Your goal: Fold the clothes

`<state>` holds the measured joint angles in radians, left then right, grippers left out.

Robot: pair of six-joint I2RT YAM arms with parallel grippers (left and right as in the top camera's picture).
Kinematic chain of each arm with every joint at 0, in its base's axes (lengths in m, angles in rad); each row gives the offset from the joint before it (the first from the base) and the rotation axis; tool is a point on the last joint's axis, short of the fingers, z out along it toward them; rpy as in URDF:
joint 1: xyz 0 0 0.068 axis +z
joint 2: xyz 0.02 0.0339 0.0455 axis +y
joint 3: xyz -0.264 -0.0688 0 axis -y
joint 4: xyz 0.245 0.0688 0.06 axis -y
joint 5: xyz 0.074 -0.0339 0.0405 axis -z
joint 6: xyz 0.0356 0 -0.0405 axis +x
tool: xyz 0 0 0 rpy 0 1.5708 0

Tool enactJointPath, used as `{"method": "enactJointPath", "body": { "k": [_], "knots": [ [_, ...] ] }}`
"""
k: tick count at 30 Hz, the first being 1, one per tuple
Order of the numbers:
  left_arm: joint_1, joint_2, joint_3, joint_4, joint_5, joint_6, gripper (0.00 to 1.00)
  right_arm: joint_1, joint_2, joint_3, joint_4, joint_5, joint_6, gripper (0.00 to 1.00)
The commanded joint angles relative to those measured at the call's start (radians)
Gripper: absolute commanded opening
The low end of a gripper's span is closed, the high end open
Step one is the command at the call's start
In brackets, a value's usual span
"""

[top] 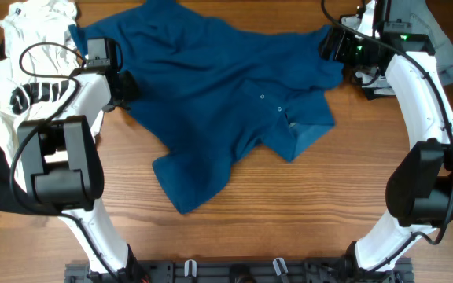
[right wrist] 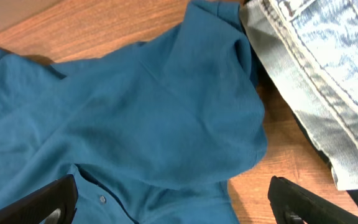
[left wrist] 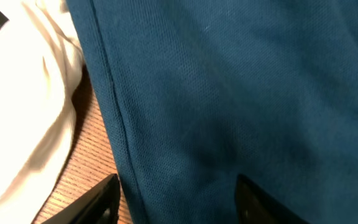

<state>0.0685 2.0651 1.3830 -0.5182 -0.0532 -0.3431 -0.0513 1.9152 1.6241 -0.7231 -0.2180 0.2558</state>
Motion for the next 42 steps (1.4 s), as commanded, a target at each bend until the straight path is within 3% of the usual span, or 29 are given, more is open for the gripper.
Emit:
{"method": "enactJointPath", "body": {
  "k": [1, 5, 8, 9, 10, 11, 16, 27, 42],
  "knots": [
    [0.001, 0.022, 0.011, -0.006, -0.008, -0.010, 0.51, 0.006, 0.016, 0.019, -0.018, -0.026, -0.008, 0.95],
    [0.001, 0.042, 0.011, -0.006, -0.011, -0.012, 0.47, 0.009, 0.016, 0.019, -0.040, -0.035, -0.005, 0.92],
    [0.001, 0.067, 0.011, -0.007, -0.010, -0.014, 0.38, 0.009, 0.016, 0.019, -0.055, -0.043, 0.010, 0.90],
    [0.001, 0.076, 0.011, -0.008, -0.011, -0.024, 0.30, 0.009, 0.016, 0.019, -0.059, -0.046, 0.009, 0.89],
    [0.001, 0.084, 0.011, -0.011, -0.011, -0.032, 0.12, 0.009, 0.016, 0.019, -0.067, -0.046, 0.009, 0.88],
    [0.001, 0.084, 0.011, -0.015, -0.011, -0.032, 0.04, 0.009, 0.016, 0.019, -0.075, -0.046, 0.010, 0.88],
    [0.004, 0.043, 0.034, -0.138, -0.011, -0.031, 0.04, 0.010, 0.016, 0.019, -0.119, -0.054, 0.010, 0.87],
    [0.002, -0.138, 0.082, -0.735, -0.078, -0.031, 0.04, 0.089, 0.016, 0.018, -0.136, -0.053, 0.009, 0.88],
    [0.002, -0.315, 0.081, -1.030, -0.188, -0.074, 0.04, 0.179, 0.019, -0.054, -0.291, -0.034, 0.010, 0.89]
  ]
}}
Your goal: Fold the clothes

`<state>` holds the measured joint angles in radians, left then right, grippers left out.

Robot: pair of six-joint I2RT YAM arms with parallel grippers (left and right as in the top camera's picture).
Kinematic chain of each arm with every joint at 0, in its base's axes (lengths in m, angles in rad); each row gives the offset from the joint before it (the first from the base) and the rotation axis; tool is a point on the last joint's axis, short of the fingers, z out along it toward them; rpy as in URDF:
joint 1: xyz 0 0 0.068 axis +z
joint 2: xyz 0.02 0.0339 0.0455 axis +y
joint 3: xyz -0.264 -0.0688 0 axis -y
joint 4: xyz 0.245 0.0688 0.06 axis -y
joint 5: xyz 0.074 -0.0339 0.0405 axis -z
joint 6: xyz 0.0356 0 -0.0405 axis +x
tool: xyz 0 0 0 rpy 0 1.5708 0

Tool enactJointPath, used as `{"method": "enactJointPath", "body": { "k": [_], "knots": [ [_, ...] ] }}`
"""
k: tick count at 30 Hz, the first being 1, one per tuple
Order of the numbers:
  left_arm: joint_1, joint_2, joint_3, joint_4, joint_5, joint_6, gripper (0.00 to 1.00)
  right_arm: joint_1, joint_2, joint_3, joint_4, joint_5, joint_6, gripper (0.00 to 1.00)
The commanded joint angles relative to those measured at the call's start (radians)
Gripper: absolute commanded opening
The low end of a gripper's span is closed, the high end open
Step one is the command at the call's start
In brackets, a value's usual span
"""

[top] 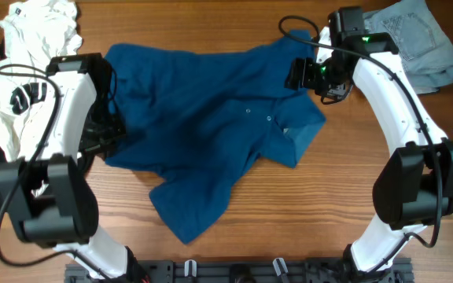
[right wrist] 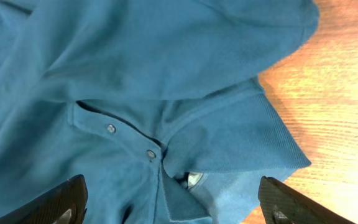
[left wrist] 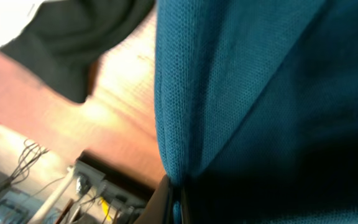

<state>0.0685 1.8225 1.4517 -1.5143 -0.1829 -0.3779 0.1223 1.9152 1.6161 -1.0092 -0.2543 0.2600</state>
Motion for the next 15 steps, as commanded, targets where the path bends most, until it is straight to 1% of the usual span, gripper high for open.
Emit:
{"method": "enactJointPath", "body": {
  "k": [1, 4, 5, 6, 7, 8, 11, 12, 15],
  "knots": [
    [0.002, -0.088, 0.013, -0.036, -0.070, -0.047, 0.04, 0.006, 0.019, -0.066, 0.000, 0.002, 0.008, 0.91],
    [0.002, -0.102, 0.012, -0.019, -0.088, -0.050, 0.04, 0.006, 0.019, -0.107, 0.015, 0.002, 0.026, 0.92],
    [0.002, -0.102, 0.012, -0.006, -0.087, -0.050, 0.11, 0.006, 0.019, -0.118, 0.021, 0.002, 0.026, 0.92],
    [0.002, -0.101, 0.011, 0.003, -0.087, -0.050, 0.26, 0.006, 0.019, -0.127, 0.024, 0.002, 0.026, 0.93],
    [0.002, -0.100, 0.011, 0.013, -0.081, -0.050, 0.33, 0.006, 0.019, -0.136, 0.029, 0.001, 0.024, 0.93],
    [0.002, -0.100, 0.012, 0.023, -0.075, -0.050, 0.48, 0.007, 0.019, -0.142, 0.029, 0.001, 0.019, 0.93],
    [0.002, -0.100, 0.011, 0.045, -0.069, -0.049, 0.66, 0.023, 0.019, -0.159, 0.042, 0.017, 0.001, 0.93],
    [0.002, -0.100, 0.011, 0.053, -0.069, -0.049, 0.69, 0.029, 0.019, -0.165, 0.050, 0.025, 0.001, 0.93],
    [0.002, -0.100, 0.011, 0.125, -0.079, -0.044, 0.73, 0.059, 0.019, -0.200, 0.092, 0.048, 0.003, 0.91]
  ]
}}
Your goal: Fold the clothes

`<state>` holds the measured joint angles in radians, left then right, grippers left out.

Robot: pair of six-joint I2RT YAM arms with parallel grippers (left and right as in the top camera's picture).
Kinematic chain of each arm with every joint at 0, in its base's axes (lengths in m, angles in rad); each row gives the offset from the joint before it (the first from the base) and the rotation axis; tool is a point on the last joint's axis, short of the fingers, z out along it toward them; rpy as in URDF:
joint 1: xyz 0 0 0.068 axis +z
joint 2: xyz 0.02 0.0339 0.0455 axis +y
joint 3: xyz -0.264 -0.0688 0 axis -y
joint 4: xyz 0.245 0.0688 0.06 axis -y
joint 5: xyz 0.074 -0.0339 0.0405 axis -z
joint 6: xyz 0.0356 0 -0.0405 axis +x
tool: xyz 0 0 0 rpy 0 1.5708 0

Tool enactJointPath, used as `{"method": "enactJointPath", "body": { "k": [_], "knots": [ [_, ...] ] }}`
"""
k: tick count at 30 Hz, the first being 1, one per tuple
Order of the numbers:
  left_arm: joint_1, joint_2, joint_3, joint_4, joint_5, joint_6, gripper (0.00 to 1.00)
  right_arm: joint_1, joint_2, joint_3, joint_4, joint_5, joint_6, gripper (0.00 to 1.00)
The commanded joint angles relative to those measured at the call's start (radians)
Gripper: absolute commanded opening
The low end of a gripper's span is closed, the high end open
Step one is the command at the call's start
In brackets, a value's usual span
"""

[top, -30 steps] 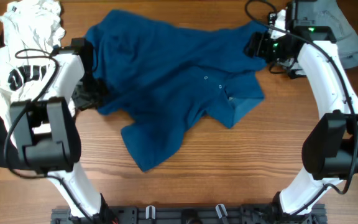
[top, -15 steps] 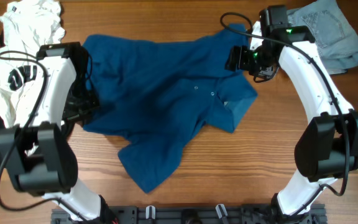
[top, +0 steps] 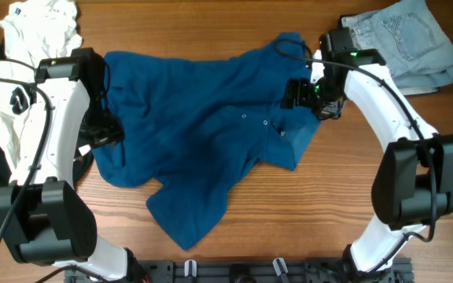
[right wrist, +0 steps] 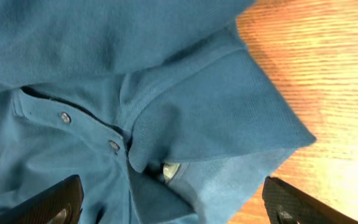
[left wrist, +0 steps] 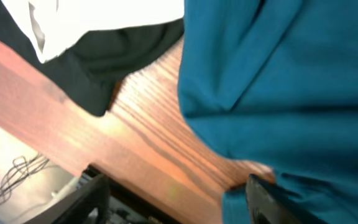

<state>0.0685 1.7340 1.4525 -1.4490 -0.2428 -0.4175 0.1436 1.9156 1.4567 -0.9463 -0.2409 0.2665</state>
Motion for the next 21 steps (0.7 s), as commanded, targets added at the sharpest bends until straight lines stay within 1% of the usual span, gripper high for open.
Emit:
{"method": "enactJointPath", "body": {
  "k": [1, 4, 6, 8, 9, 11, 14, 16, 18, 20, 21],
  "knots": [
    [0.002, -0.012, 0.011, 0.096, -0.020, -0.002, 0.76, 0.048, 0.019, -0.053, 0.045, 0.039, -0.003, 0.90],
    [0.002, -0.012, 0.011, 0.231, -0.011, -0.002, 0.81, 0.086, 0.038, -0.076, 0.085, 0.117, 0.017, 0.66],
    [0.002, -0.012, 0.011, 0.286, -0.001, -0.002, 0.84, 0.107, 0.060, -0.078, 0.100, 0.177, 0.032, 0.52],
    [0.002, -0.012, 0.011, 0.358, -0.001, -0.002, 0.86, 0.119, 0.082, -0.078, 0.117, 0.190, 0.032, 0.42],
    [0.002, -0.012, 0.011, 0.383, -0.001, -0.002, 0.89, 0.122, 0.091, -0.078, 0.124, 0.189, 0.032, 0.36],
    [0.002, -0.012, 0.011, 0.442, -0.001, -0.002, 0.91, 0.126, 0.110, -0.078, 0.135, 0.190, 0.051, 0.30],
    [0.002, -0.012, 0.011, 0.488, -0.001, -0.002, 0.92, 0.126, 0.135, -0.079, 0.148, 0.192, 0.065, 0.22],
    [0.002, -0.012, 0.011, 0.504, 0.000, -0.002, 0.93, 0.126, 0.154, -0.080, 0.158, 0.205, 0.077, 0.20],
    [0.002, -0.011, 0.011, 0.514, 0.000, -0.002, 0.93, 0.125, 0.173, -0.080, 0.174, 0.209, 0.077, 0.19],
    [0.002, -0.010, 0.011, 0.520, 0.003, -0.002, 0.94, 0.124, 0.199, -0.080, 0.214, 0.235, 0.077, 0.24],
    [0.002, -0.010, 0.011, 0.522, 0.003, -0.002, 0.95, 0.123, 0.211, -0.080, 0.239, 0.250, 0.078, 0.24]
  ]
}}
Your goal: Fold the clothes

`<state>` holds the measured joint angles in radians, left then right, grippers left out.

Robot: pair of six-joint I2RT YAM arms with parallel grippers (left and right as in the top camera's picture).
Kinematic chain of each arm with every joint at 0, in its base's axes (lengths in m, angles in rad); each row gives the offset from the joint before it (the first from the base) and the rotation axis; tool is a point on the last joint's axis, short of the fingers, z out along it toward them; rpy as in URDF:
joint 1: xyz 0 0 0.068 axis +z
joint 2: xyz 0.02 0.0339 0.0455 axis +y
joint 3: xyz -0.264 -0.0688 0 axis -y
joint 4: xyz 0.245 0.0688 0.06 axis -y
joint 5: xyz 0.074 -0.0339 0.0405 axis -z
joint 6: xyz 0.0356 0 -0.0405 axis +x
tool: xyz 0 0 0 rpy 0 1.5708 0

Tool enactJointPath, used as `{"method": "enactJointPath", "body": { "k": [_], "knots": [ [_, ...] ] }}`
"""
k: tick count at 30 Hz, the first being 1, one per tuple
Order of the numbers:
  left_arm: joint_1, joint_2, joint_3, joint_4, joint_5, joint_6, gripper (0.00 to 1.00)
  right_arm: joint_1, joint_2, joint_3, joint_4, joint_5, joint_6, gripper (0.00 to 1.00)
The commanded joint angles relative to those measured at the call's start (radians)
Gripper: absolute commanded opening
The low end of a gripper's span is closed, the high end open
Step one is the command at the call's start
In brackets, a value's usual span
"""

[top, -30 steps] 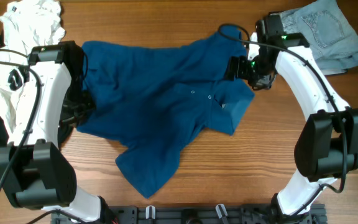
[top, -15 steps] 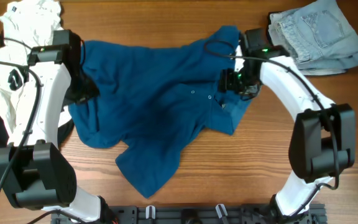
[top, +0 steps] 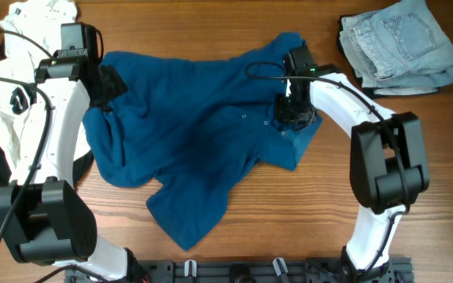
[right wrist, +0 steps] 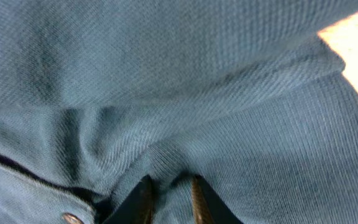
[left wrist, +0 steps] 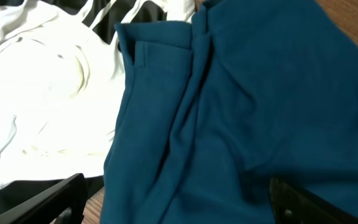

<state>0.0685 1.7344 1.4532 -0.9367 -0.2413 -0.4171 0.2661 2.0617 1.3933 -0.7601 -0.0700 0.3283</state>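
Observation:
A blue polo shirt (top: 195,118) lies crumpled across the middle of the table, with its collar and buttons on the right. My left gripper (top: 107,82) hangs open over the shirt's back left edge (left wrist: 160,93), beside a white garment; its fingers stand wide apart with nothing gripped (left wrist: 179,208). My right gripper (top: 289,112) is down at the collar. In the right wrist view it (right wrist: 169,199) is shut on a raised fold of the blue fabric (right wrist: 166,74), just beside a button.
A white garment with black print (top: 14,86) is heaped at the far left on a black garment. Folded light-blue jeans (top: 395,43) lie at the back right. A black rail (top: 234,271) runs along the table's front edge.
My left gripper, still open, has moved from the shirt's left side toward the back left corner. My right gripper was open above the collar and is now down and shut on a fold there.
Both grippers were open at the shirt's far ends, the shirt lying further back. Then the left was shut on the left edge and the shirt lay nearer the front. Then the left stood open again. Now the right pinches the collar area.

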Motion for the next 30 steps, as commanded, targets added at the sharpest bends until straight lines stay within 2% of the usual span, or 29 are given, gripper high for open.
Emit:
{"method": "enactJointPath", "body": {
  "k": [1, 8, 17, 24, 28, 30],
  "knots": [
    [0.002, -0.006, 0.010, 0.013, 0.001, -0.002, 0.95, -0.003, 0.078, -0.016, 0.080, 0.087, 0.016, 0.24],
    [0.002, 0.022, 0.005, 0.023, 0.008, -0.003, 0.96, -0.079, 0.172, -0.016, 0.255, 0.097, 0.012, 0.20],
    [0.002, 0.034, 0.004, 0.055, 0.065, -0.003, 0.95, -0.224, 0.202, 0.071, 0.362, 0.100, -0.039, 0.21],
    [0.002, 0.039, 0.004, 0.085, 0.119, -0.003, 0.95, -0.299, 0.202, 0.204, 0.343, 0.135, -0.151, 0.33],
    [0.002, 0.054, 0.004, 0.122, 0.148, -0.003, 0.95, -0.312, 0.201, 0.298, 0.251, 0.088, -0.211, 0.39],
    [0.002, 0.064, 0.004, 0.151, 0.148, 0.005, 0.94, -0.309, 0.198, 0.369, 0.159, 0.037, -0.228, 0.50]
  ]
}}
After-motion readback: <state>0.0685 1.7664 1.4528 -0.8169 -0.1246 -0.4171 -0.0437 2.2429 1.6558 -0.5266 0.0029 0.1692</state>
